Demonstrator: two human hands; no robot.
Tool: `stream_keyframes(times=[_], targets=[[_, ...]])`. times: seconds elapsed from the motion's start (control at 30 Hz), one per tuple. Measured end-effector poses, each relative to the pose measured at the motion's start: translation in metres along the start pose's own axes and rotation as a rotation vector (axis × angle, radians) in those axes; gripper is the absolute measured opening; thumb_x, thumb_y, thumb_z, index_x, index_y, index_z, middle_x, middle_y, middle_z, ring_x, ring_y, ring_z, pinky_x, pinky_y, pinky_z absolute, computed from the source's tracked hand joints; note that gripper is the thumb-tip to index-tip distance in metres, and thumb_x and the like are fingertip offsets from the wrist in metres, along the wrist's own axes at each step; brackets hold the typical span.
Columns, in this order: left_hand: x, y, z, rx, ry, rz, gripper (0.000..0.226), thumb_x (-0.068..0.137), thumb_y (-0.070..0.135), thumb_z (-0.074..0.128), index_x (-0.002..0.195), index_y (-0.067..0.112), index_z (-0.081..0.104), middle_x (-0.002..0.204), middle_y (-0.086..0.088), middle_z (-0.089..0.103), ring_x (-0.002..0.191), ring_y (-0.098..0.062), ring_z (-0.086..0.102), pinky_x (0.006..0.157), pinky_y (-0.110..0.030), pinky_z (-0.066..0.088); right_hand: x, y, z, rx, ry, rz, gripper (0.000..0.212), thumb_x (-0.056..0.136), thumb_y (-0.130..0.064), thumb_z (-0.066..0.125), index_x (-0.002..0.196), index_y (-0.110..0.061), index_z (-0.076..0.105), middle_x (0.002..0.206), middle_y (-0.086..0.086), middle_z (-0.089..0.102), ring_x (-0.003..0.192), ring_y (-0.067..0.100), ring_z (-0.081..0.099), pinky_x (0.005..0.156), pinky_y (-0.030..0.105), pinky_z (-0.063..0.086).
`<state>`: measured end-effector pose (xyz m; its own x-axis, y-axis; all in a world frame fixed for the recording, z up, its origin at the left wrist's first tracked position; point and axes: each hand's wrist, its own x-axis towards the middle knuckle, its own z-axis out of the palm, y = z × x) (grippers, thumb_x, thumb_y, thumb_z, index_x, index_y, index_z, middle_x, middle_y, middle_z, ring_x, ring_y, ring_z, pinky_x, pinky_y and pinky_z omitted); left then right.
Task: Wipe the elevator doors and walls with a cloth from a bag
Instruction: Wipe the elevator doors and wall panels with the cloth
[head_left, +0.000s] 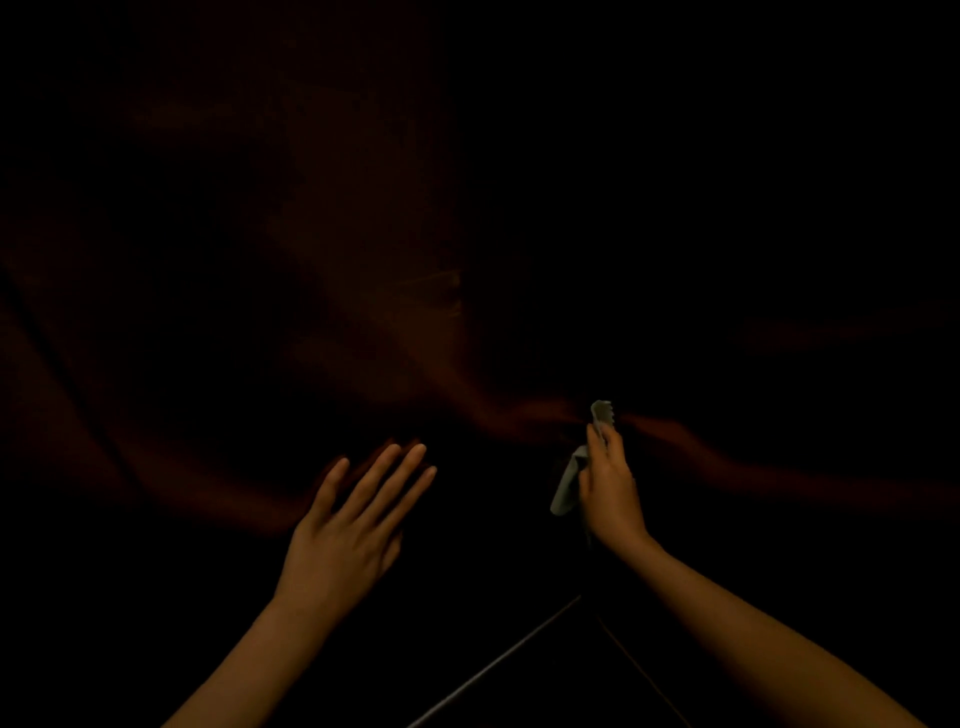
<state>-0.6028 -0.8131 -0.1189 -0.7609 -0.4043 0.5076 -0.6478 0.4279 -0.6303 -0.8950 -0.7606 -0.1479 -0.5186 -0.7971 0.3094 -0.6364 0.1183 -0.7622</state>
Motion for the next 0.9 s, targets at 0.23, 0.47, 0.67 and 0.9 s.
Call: stream_keyframes(times=[0.23, 0.47, 0.67, 0.9], targets=[[0.000, 0.002, 0.010, 0.061, 0.059, 0.008, 0.062, 0.090, 0.039, 0.027, 0.149, 0.023, 0.020, 0.158, -0.002, 0.009, 0.145, -0.020, 0.007, 0.116, -0.049, -0.004, 0.007, -0.008, 0.000, 0.067, 0.090, -0.053, 0.053, 0.096, 0.002, 0.036, 0.146, -0.008, 0.021, 0.157, 0.005, 0.009, 0.139, 0.016, 0.021, 0.093, -0.001, 0.015], [0.000, 0.002, 0.013, 0.068, 0.085, -0.005, 0.061, 0.091, 0.040, 0.025, 0.150, 0.024, 0.018, 0.159, -0.002, 0.006, 0.145, -0.019, 0.006, 0.116, -0.049, -0.006, 0.004, -0.007, 0.007, 0.073, 0.128, -0.095, 0.055, 0.092, 0.011, 0.034, 0.145, -0.003, 0.023, 0.155, 0.009, 0.013, 0.139, 0.014, 0.019, 0.094, -0.006, 0.008], [-0.001, 0.002, 0.015, 0.084, 0.110, -0.008, 0.061, 0.090, 0.040, 0.027, 0.149, 0.025, 0.019, 0.159, -0.002, 0.005, 0.145, -0.019, 0.004, 0.116, -0.049, -0.005, 0.013, -0.010, 0.002, 0.055, 0.200, -0.184, 0.062, 0.089, 0.017, 0.032, 0.146, -0.005, 0.020, 0.154, 0.004, 0.012, 0.134, 0.007, 0.016, 0.105, 0.003, 0.017], [-0.001, 0.004, 0.015, 0.102, 0.109, -0.014, 0.062, 0.091, 0.041, 0.026, 0.150, 0.024, 0.018, 0.159, -0.002, 0.006, 0.145, -0.020, 0.005, 0.116, -0.050, -0.006, 0.009, -0.018, 0.008, 0.002, 0.130, -0.113, 0.063, 0.090, 0.014, 0.034, 0.147, -0.007, 0.015, 0.157, 0.005, 0.006, 0.140, 0.016, 0.019, 0.109, 0.015, 0.023]])
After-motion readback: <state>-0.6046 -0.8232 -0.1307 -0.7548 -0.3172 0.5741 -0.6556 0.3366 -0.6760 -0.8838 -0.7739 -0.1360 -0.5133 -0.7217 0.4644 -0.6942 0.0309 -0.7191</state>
